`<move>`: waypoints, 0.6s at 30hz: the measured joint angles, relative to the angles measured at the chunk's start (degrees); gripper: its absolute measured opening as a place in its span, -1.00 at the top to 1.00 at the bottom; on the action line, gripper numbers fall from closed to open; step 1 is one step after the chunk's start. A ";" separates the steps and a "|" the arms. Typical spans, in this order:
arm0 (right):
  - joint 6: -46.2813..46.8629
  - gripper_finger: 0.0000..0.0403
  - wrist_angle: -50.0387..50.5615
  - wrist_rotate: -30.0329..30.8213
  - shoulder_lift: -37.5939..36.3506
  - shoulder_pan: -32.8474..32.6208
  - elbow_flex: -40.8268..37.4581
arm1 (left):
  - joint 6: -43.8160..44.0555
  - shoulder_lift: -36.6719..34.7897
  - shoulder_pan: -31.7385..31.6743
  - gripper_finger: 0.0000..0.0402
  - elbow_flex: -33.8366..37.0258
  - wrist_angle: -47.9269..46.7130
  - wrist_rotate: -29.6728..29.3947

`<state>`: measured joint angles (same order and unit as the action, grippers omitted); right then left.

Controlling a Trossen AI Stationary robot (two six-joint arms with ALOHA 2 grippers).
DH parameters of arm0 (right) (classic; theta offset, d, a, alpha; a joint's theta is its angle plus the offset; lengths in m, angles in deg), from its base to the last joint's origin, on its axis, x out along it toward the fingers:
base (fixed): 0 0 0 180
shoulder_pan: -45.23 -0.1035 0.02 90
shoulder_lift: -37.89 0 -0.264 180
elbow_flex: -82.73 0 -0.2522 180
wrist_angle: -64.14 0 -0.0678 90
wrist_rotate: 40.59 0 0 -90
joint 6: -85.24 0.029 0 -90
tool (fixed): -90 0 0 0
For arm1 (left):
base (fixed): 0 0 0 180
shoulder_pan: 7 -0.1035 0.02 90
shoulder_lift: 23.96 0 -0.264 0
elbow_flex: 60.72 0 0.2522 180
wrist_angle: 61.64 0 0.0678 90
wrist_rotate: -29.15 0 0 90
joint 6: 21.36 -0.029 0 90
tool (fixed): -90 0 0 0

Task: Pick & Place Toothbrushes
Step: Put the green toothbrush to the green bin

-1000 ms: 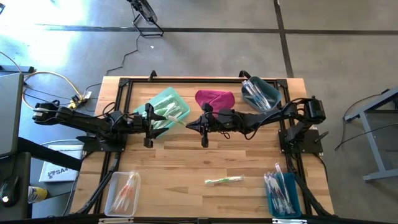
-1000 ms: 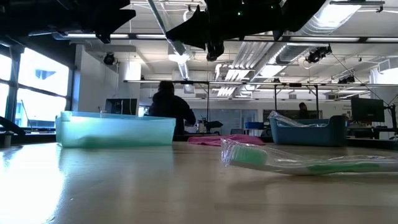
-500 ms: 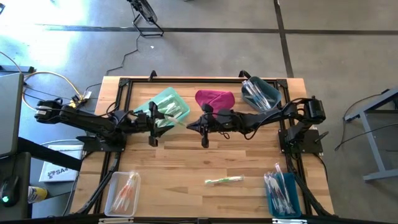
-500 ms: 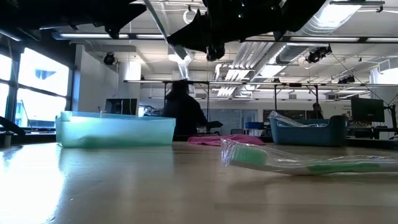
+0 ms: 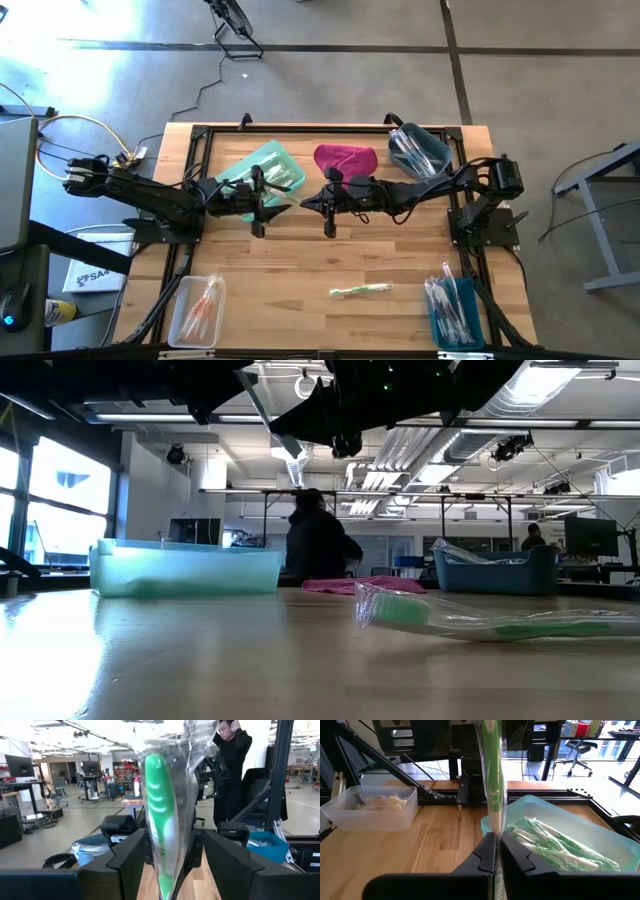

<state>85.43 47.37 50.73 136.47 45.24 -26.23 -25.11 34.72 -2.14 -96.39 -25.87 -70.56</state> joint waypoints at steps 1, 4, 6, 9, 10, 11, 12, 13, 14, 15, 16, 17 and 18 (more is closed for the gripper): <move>0.00 0.98 0.00 0.00 0.00 0.00 0.00 | 0.00 0.33 0.00 0.03 -0.22 -0.03 0.02; 0.00 0.98 0.02 0.00 0.00 0.00 0.00 | -0.02 0.52 0.00 0.10 -0.35 -0.02 0.04; 0.00 0.98 0.09 0.00 0.00 0.00 0.00 | -0.02 0.52 0.00 0.18 -0.38 -0.05 0.04; -0.01 0.98 0.13 0.02 0.00 0.00 0.00 | -0.02 0.52 0.00 0.33 -0.38 0.00 0.04; -0.01 0.98 0.13 0.02 0.00 0.00 0.00 | -0.02 0.52 0.00 0.38 -0.38 -0.01 0.04; -0.01 0.98 0.14 0.01 0.00 0.00 0.00 | -0.02 0.52 0.00 0.43 -0.38 -0.03 0.04; -0.01 0.98 0.15 0.04 0.00 0.00 0.00 | -0.02 0.52 -0.02 0.48 -0.38 -0.02 0.04; -0.01 0.98 0.15 0.11 0.00 0.00 0.00 | -0.02 0.52 -0.02 0.52 -0.38 -0.02 0.03; -0.01 0.98 0.15 0.09 0.00 0.00 0.00 | -0.02 0.52 -0.02 0.55 -0.38 -0.01 0.02; -0.03 0.98 0.15 0.07 0.00 0.00 0.00 | -0.02 0.52 -0.02 0.59 -0.38 -0.01 0.02; -0.03 0.98 0.17 0.07 0.00 0.00 0.00 | -0.02 0.52 -0.02 0.62 -0.38 -0.01 0.01; -0.03 0.98 0.17 0.07 0.00 0.00 0.00 | -0.02 0.52 -0.02 0.64 -0.38 -0.01 0.00; -0.03 0.98 0.17 0.07 0.00 0.00 0.00 | -0.02 0.52 -0.02 0.67 -0.38 -0.01 0.00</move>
<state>85.41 47.55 50.79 136.47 45.24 -26.23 -25.13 35.24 -2.16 -96.77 -25.88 -70.56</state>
